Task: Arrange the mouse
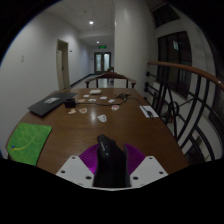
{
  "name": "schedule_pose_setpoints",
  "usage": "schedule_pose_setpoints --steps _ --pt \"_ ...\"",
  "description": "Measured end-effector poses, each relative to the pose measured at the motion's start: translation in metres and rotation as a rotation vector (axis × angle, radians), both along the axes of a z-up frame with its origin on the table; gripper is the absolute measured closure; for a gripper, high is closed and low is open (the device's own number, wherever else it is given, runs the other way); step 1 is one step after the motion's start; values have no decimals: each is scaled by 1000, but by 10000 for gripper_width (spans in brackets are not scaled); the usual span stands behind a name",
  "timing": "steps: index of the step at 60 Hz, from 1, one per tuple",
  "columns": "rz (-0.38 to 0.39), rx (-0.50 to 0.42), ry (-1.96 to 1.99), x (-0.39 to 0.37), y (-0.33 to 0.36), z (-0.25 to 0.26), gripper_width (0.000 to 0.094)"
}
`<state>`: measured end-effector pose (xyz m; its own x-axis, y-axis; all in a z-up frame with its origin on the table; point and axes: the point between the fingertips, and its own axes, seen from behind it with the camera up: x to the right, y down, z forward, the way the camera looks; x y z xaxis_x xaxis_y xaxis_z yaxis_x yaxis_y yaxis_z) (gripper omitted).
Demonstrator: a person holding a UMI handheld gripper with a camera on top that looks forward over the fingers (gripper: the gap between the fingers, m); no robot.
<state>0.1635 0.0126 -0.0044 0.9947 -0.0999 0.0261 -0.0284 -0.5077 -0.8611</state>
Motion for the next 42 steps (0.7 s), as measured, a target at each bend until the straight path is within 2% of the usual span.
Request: schedule_pose_setpoints --steps 9,14,19,23,26,30,34,42 --pt "-10 161 -63 -43 -1 83 586" --pt "35 262 -53 -109 0 144 587" --pt "79 328 -7 -188 1 175 589" --pt "144 297 22 -251 2 155 590" --pt "184 237 47 -291 0 119 588" --pt "203 151 55 -327 8 87 590" --pt "189 106 25 -342 13 54 590" --pt "110 0 -30 -336 20 -1 570"
